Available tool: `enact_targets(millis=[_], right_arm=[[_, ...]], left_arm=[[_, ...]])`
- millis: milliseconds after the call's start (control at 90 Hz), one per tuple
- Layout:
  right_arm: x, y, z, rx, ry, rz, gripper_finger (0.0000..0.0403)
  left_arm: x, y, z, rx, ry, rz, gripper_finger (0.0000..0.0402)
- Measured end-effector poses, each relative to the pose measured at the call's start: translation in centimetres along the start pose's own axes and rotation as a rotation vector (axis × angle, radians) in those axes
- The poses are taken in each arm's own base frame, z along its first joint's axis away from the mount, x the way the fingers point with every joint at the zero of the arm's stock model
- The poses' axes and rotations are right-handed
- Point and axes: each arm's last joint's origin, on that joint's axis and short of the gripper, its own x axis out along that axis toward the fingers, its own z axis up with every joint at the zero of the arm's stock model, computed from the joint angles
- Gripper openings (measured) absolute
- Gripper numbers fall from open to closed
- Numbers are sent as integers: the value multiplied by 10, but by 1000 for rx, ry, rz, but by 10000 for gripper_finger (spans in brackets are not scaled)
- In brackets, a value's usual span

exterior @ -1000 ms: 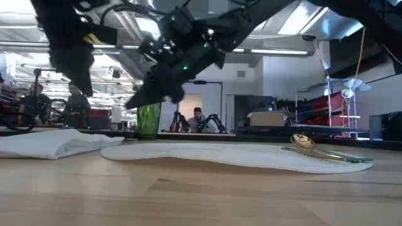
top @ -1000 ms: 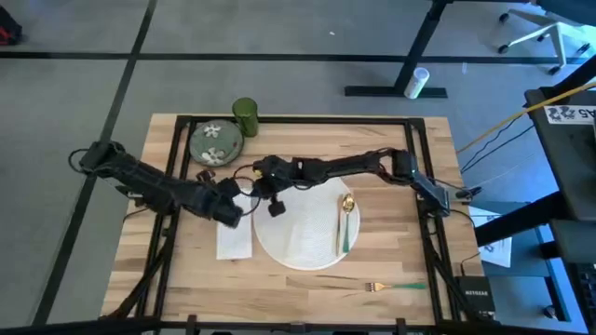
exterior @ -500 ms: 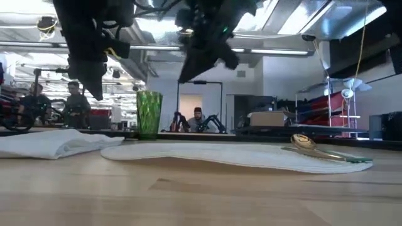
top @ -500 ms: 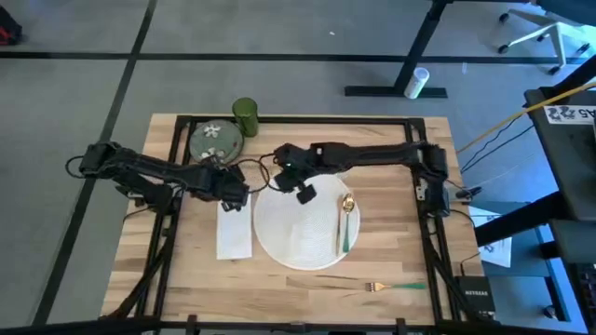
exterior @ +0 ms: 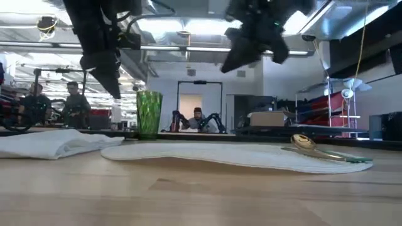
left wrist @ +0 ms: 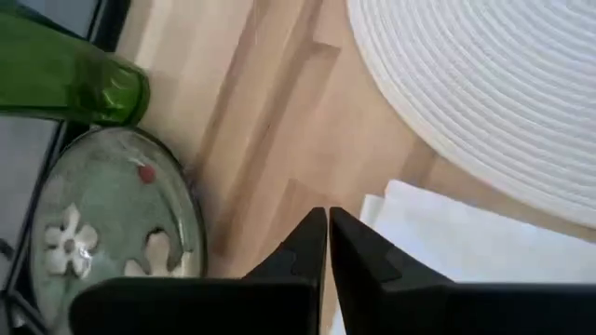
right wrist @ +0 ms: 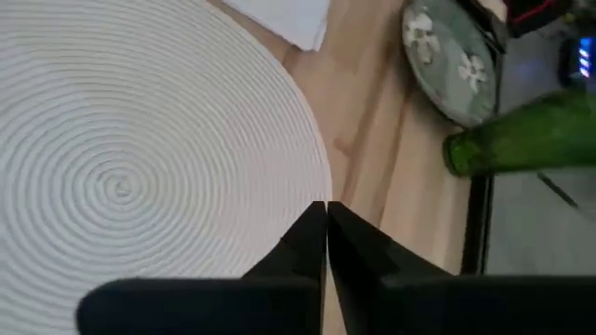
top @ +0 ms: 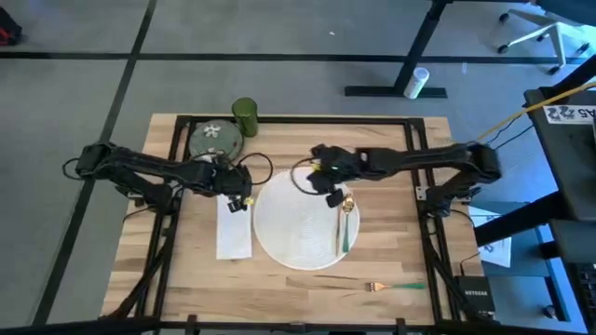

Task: Set table place
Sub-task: Put the green plate on the white table mat

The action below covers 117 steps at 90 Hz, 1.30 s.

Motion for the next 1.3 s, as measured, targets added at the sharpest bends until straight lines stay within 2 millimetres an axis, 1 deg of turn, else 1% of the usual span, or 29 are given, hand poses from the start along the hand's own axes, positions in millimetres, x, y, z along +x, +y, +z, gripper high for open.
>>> enact_targets(millis=[89,144,256,333,411,478,589,722,911,989,1122,1300], right_arm=[[-13,12,-15,32,-85,-66,0],[-23,18,-21,47,-155,-115,0],[-35,30,-32,73,-232,-177,0],[-40,34,-36,92,-256,-196,0],[-41,36,-39,105,-250,-189,0],[-40,36,-39,118,-250,-186,0],[-39,36,-39,120,-250,-186,0],[-39,36,-39,119,-247,-184,0],[-39,36,-39,119,-247,-184,0],[-39,36,-39,119,-247,-184,0],[-39,36,-39,120,-247,-184,0],[-39,36,-39,128,-248,-182,0]], left_arm=[[5,10,-1,-2,39,22,0],[9,17,-1,-12,63,38,0],[16,32,-2,-38,114,68,0],[22,43,-2,-69,144,85,0],[27,51,-3,-81,178,40,0],[31,57,-4,-82,200,-9,0],[36,62,-5,-65,229,-15,3],[46,61,-5,-1,277,-19,22],[66,53,-6,53,369,-19,67],[76,52,-7,46,416,-1,85],[91,51,-10,16,480,94,113],[107,47,-13,1,543,108,137]])
